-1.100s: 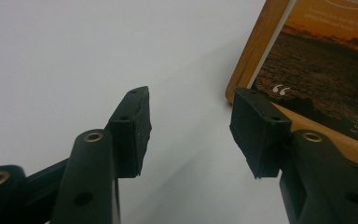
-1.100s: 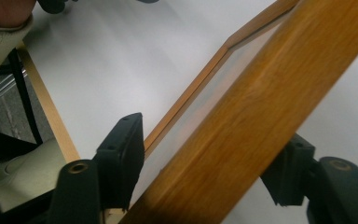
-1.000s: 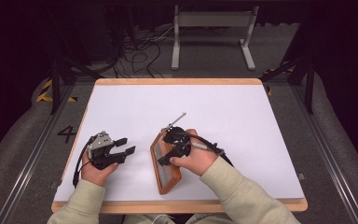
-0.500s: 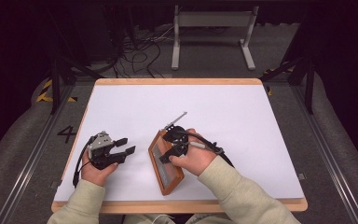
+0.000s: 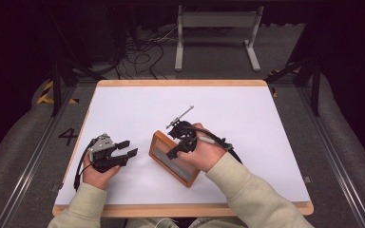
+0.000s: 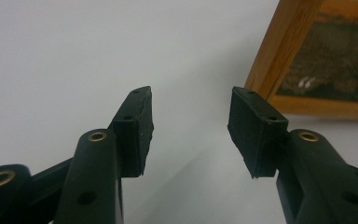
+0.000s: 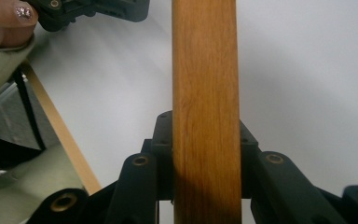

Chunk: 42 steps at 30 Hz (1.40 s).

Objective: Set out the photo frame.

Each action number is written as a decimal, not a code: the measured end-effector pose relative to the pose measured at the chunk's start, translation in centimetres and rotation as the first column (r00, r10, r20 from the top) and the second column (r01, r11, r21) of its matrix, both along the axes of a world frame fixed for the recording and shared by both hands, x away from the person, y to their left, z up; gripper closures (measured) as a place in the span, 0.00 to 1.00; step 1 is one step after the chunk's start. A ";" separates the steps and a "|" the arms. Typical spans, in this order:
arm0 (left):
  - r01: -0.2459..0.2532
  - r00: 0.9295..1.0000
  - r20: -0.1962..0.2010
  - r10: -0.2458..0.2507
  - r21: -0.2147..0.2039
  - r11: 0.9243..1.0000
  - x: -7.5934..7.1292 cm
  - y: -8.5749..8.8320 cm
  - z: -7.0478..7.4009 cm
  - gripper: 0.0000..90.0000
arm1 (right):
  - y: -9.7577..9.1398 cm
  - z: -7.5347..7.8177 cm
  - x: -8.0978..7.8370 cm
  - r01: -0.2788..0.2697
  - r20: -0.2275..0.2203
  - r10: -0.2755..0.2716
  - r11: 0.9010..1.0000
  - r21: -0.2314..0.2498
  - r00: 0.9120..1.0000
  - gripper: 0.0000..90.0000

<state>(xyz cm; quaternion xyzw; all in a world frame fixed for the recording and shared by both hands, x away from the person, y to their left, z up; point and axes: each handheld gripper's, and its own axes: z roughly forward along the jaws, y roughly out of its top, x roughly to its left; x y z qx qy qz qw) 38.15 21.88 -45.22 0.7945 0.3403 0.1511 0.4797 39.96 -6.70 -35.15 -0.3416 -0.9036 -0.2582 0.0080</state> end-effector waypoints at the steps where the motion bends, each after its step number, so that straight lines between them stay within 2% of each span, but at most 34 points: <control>1: -0.002 1.000 -0.003 0.002 -0.003 1.000 0.0 0.0 0.0 0.56 | -0.2 0.4 0.1 -0.008 0.007 0.008 1.000 -0.008 1.000 0.79; 2: -0.002 1.000 -0.002 0.002 -0.002 1.000 0.0 0.0 0.0 0.56 | -0.4 0.7 0.3 -0.050 0.021 0.051 0.998 -0.023 0.998 0.79; 3: -0.001 1.000 -0.002 0.001 -0.002 1.000 0.0 -0.1 0.0 0.56 | -0.6 1.2 0.5 -0.114 0.043 0.116 0.992 -0.050 0.992 0.79; 5: -0.001 1.000 -0.002 0.001 -0.001 1.000 0.0 -0.1 0.0 0.56 | -0.8 1.7 0.7 -0.165 0.067 0.170 0.983 -0.077 0.983 0.79; 6: -0.002 1.000 -0.003 0.002 -0.001 1.000 0.0 0.0 0.0 0.56 | -1.0 2.3 0.9 -0.213 0.077 0.222 0.971 -0.104 0.972 0.79; 7: -0.002 1.000 -0.003 0.002 -0.001 1.000 0.0 0.0 0.0 0.56 | -1.0 2.3 0.9 -0.213 0.077 0.222 0.971 -0.104 0.972 0.79; 8: 0.000 1.000 0.001 0.000 0.001 1.000 0.0 0.0 0.0 0.56 | -1.1 2.4 1.0 -0.231 0.077 0.240 0.967 -0.111 0.968 0.79; 12: -0.001 1.000 0.001 0.001 0.000 1.000 0.0 0.0 0.0 0.56 | -1.6 3.2 1.7 -0.330 0.067 0.343 0.932 -0.148 0.937 0.79; 13: -0.001 1.000 0.001 0.001 0.000 1.000 0.0 0.0 0.0 0.56 | -1.7 3.3 2.0 -0.371 0.062 0.385 0.914 -0.163 0.921 0.79; 14: -0.001 1.000 0.002 0.001 0.000 1.000 0.0 0.0 0.0 0.56 | -1.7 3.3 2.0 -0.371 0.062 0.385 0.914 -0.163 0.921 0.79; 15: 0.001 1.000 -0.001 -0.001 0.001 1.000 0.0 0.1 0.0 0.56 | -1.8 3.4 2.1 -0.396 0.060 0.410 0.903 -0.170 0.910 0.79; 16: 0.001 1.000 0.000 -0.001 0.001 1.000 0.0 0.1 0.0 0.56 | -1.9 3.4 2.4 -0.433 0.053 0.448 0.884 -0.174 0.893 0.79; 18: -0.001 1.000 -0.002 0.001 -0.002 1.000 0.0 0.0 0.0 0.56 | -2.0 3.3 2.6 -0.479 0.036 0.492 0.860 -0.177 0.870 0.79; 19: -0.001 1.000 -0.002 0.001 -0.002 1.000 0.0 0.0 0.0 0.56 | -2.0 3.2 2.8 -0.511 0.029 0.524 0.840 -0.181 0.851 0.79; 20: 0.000 1.000 -0.003 0.000 -0.002 1.000 0.0 0.0 -0.1 0.56 | -2.1 3.1 3.0 -0.532 0.027 0.545 0.827 -0.185 0.838 0.79; 21: 0.002 1.000 0.000 -0.002 0.002 1.000 0.0 0.1 0.0 0.56 | -2.1 3.0 3.1 -0.540 0.022 0.553 0.821 -0.187 0.833 0.79; 23: 0.000 1.000 -0.002 0.000 0.000 1.000 0.0 0.0 -0.1 0.56 | -2.2 2.7 3.4 -0.572 0.015 0.586 0.796 -0.199 0.810 0.79; 25: -0.001 1.000 -0.004 0.001 -0.001 1.000 -0.1 0.0 -0.1 0.56 | -2.3 2.2 3.8 -0.580 0.006 0.593 0.788 -0.205 0.805 0.79; 26: 0.000 1.000 0.001 0.000 0.001 1.000 0.0 0.0 -0.1 0.56 | -2.3 2.1 3.9 -0.588 0.001 0.602 0.781 -0.210 0.799 0.79; 27: 0.001 1.000 0.003 -0.001 0.003 1.000 0.0 0.0 0.0 0.56 | -2.4 1.7 4.2 -0.606 -0.013 0.618 0.766 -0.214 0.786 0.79; 29: 0.001 1.000 0.002 -0.001 0.003 1.000 0.0 0.0 -0.1 0.56 | -2.4 1.3 4.5 -0.630 -0.034 0.639 0.745 -0.220 0.768 0.79; 32: 0.002 1.000 -0.004 -0.002 -0.002 1.000 0.0 0.0 -0.1 0.56 | -2.4 0.4 5.0 -0.653 -0.066 0.658 0.720 -0.234 0.750 0.79; 34: 0.002 1.000 -0.003 -0.002 -0.002 1.000 0.0 0.0 -0.1 0.56 | -2.4 0.3 5.2 -0.654 -0.074 0.657 0.720 -0.234 0.750 0.79; 35: 0.003 1.000 -0.003 -0.003 -0.002 1.000 0.0 0.0 -0.1 0.56 | -2.4 0.1 5.2 -0.653 -0.071 0.656 0.722 -0.228 0.751 0.79; 36: 0.002 1.000 -0.004 -0.003 -0.002 1.000 0.0 0.0 -0.1 0.56 | -2.4 0.0 5.3 -0.656 -0.073 0.659 0.720 -0.227 0.749 0.79; 37: 0.003 1.000 -0.005 -0.003 -0.002 1.000 0.0 0.0 -0.1 0.56 | -2.5 -0.1 5.4 -0.650 -0.073 0.652 0.728 -0.217 0.755 0.79; 39: 0.003 1.000 -0.005 -0.003 -0.002 1.000 0.0 0.0 -0.1 0.56 | -2.6 -0.1 5.5 -0.649 -0.070 0.651 0.731 -0.213 0.756 0.79; 40: 0.002 1.000 -0.005 -0.002 -0.001 1.000 -0.1 0.0 -0.1 0.56 | -2.7 -0.2 5.8 -0.634 -0.060 0.637 0.747 -0.200 0.769 0.79; 41: 0.002 1.000 -0.004 -0.002 -0.001 1.000 -0.1 0.0 -0.1 0.56 | -2.7 -0.2 5.8 -0.634 -0.060 0.637 0.747 -0.200 0.769 0.79; 42: 0.001 1.000 -0.004 -0.001 -0.001 1.000 -0.1 0.0 -0.1 0.56 | -2.9 -0.3 6.0 -0.621 -0.045 0.625 0.760 -0.191 0.779 0.79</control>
